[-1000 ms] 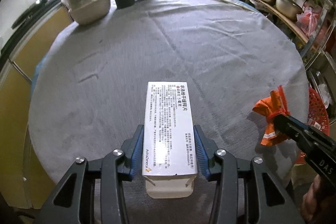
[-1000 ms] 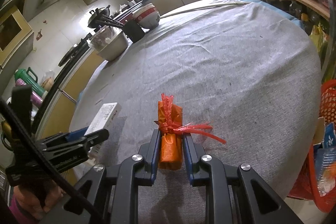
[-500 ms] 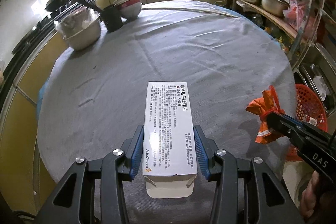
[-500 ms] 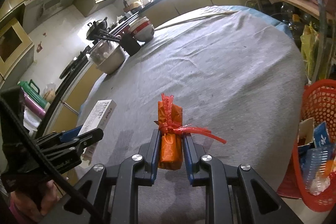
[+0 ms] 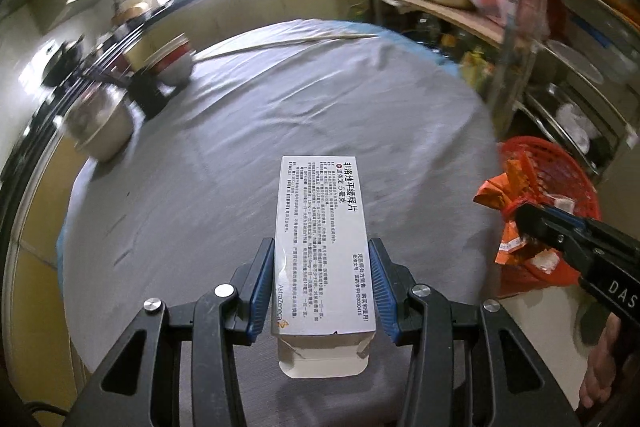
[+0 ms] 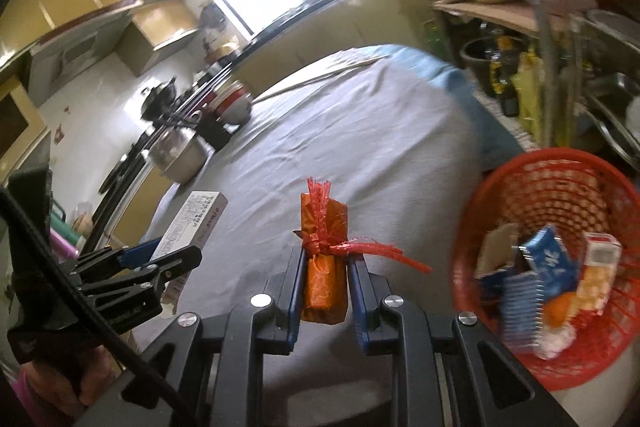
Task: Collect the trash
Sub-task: 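Carry the white box and wrapper to the red basket and release both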
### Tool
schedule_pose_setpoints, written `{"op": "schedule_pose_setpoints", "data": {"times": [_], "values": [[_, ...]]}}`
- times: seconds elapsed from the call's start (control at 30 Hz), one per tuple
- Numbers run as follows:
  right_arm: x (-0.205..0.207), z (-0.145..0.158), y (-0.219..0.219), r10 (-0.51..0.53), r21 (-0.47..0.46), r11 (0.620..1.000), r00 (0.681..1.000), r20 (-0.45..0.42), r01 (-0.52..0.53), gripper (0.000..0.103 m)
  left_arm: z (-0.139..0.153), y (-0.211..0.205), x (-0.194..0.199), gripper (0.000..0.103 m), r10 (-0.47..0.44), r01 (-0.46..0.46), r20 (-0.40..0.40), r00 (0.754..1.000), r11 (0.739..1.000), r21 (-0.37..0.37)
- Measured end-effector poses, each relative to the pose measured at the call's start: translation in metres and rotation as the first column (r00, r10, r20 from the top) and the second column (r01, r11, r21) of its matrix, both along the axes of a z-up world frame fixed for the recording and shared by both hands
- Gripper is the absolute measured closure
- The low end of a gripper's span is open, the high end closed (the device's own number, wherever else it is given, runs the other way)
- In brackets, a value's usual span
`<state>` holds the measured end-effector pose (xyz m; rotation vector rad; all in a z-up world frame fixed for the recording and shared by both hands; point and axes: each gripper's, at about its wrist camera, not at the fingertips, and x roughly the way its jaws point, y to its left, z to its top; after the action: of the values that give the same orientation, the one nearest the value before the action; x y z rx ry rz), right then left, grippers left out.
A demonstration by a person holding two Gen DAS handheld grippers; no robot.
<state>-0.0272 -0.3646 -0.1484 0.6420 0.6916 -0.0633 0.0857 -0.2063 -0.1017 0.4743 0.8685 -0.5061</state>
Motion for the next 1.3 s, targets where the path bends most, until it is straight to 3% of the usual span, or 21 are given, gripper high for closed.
{"op": "schedule_pose_setpoints", "data": {"times": [0.27,0.67,1.03,1.2,1.3], "values": [[-0.041,-0.003,-0.043,-0.127,0.017,0.992,0.992,-0.009,0.127,0.080,0.005,-0.054,-0.030,0.056,-0.148,0.147,0.025,0.989,0.989,0.020],[-0.098,-0.018,-0.091,-0.282,0.041,0.958,0.958,-0.045,0.283,0.080,-0.002,-0.123,-0.069,0.056,-0.336,0.336,0.016,0.942,0.942,0.008],[-0.127,-0.040,-0.122,-0.398,0.061,0.913,0.913,-0.093,0.404,0.080,-0.029,-0.170,-0.086,0.056,-0.465,0.464,-0.109,0.879,0.885,-0.039],[-0.133,-0.047,-0.135,-0.443,0.101,0.886,0.890,-0.106,0.453,0.078,-0.035,-0.186,-0.084,0.054,-0.485,0.477,-0.178,0.856,0.874,-0.086],[-0.134,-0.048,-0.142,-0.459,0.140,0.872,0.883,-0.101,0.469,0.077,-0.031,-0.184,-0.083,0.053,-0.500,0.488,-0.175,0.848,0.866,-0.108]]}}
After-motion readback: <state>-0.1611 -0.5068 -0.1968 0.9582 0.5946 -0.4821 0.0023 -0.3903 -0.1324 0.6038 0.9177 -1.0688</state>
